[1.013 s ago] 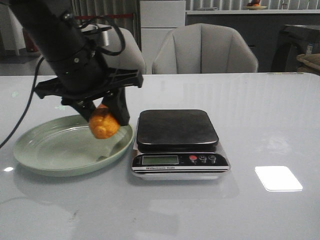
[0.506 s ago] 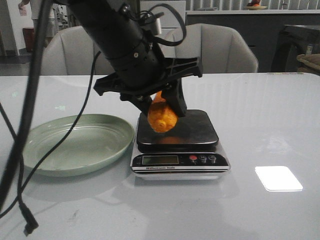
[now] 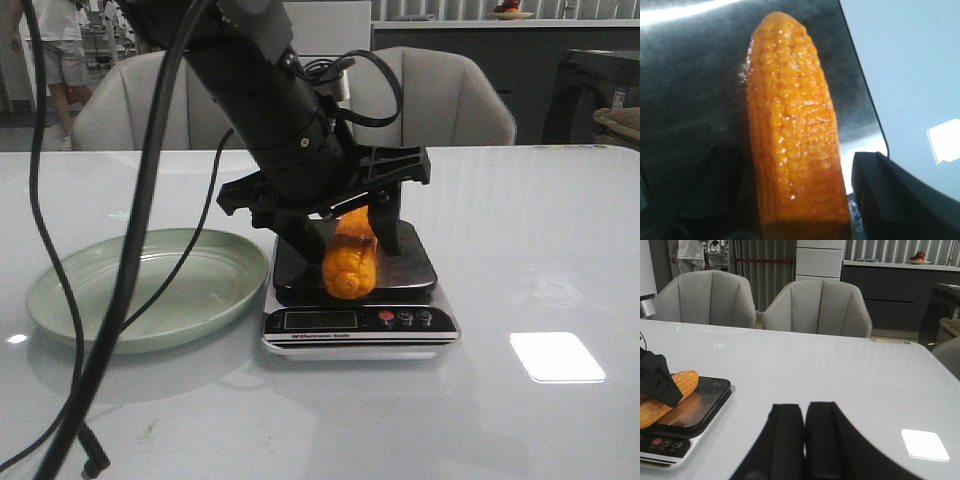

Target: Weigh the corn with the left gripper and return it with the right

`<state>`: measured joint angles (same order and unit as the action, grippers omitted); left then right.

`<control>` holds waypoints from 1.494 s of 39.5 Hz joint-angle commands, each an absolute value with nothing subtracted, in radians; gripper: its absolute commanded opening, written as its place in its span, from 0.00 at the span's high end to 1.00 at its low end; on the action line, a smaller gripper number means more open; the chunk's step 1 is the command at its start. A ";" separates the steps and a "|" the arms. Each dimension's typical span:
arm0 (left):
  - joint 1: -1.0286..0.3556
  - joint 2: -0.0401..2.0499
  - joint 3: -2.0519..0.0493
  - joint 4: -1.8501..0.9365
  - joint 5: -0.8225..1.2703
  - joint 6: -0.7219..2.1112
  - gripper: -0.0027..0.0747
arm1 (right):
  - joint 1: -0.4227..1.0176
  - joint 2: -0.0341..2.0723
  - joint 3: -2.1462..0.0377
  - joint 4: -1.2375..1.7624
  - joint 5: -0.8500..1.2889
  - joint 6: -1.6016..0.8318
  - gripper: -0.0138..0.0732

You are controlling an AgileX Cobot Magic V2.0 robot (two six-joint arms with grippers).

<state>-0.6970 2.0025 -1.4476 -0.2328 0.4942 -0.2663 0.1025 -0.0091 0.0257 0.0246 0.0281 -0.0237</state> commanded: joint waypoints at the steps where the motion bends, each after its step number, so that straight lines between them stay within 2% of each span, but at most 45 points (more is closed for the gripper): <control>1: -0.700 1.883 -1.484 -0.235 0.482 -0.266 0.29 | 0.098 -0.029 0.036 0.013 -0.060 -0.028 0.65; 15: -0.700 1.635 -1.412 -0.085 0.527 -0.266 0.29 | 0.098 -0.029 0.036 0.013 -0.060 -0.028 0.65; 34: -0.700 1.206 -0.994 0.005 0.497 -0.249 0.29 | 0.098 -0.029 0.036 0.013 -0.060 -0.028 0.65; 52: -0.700 0.663 -0.682 0.097 0.459 -0.249 0.29 | 0.098 -0.029 0.036 0.013 -0.060 -0.028 0.65; 59: -0.700 0.448 -0.601 0.097 0.512 -0.249 0.29 | 0.098 -0.029 0.036 0.013 -0.060 -0.028 0.65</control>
<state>-0.6970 0.5270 -0.6042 0.0945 0.5507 -0.2501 0.1025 -0.0091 0.0257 0.0246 0.0281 -0.0237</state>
